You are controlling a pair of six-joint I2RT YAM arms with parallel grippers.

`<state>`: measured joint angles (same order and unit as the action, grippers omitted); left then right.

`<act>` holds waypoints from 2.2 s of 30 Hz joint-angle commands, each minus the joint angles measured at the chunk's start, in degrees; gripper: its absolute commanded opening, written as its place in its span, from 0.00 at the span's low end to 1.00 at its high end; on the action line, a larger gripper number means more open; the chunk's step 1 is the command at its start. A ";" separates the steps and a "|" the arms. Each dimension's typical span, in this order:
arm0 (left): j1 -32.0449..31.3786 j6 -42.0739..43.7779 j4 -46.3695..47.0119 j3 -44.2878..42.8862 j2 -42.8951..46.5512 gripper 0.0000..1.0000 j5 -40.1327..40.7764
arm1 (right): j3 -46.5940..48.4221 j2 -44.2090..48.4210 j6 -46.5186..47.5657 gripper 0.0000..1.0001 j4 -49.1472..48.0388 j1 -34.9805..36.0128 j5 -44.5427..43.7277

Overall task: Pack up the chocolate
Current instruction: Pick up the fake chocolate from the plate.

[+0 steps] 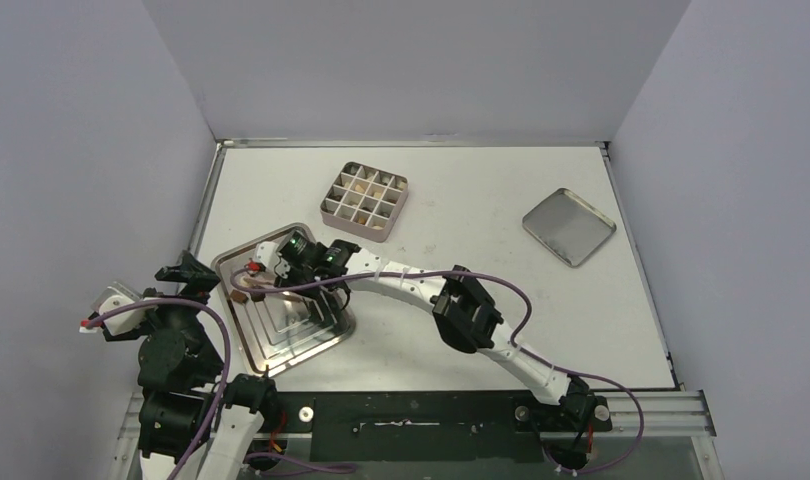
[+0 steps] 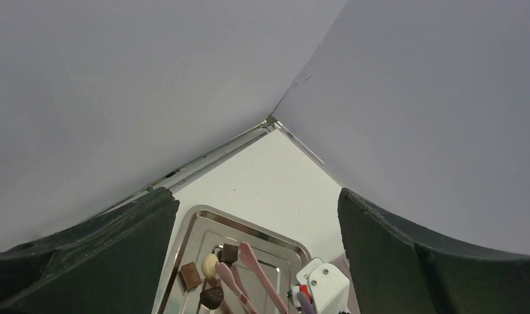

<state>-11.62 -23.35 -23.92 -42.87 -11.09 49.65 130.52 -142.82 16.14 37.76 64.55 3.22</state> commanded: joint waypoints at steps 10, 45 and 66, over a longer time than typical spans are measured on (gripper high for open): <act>0.10 -0.38 0.94 -0.45 1.07 0.91 -0.69 | 7.19 -3.62 1.96 0.41 -4.01 -0.04 -6.58; -0.51 -0.46 0.72 -0.58 2.70 0.91 0.10 | 4.42 -0.96 -2.81 0.21 -2.96 1.10 -2.23; -0.54 -1.17 0.02 -0.34 4.28 0.91 0.11 | -9.84 16.50 -10.18 0.10 -1.41 -0.07 -2.09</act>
<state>-11.94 -24.16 -24.25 -42.87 -7.53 49.56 121.67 -131.50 7.92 36.67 65.32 2.76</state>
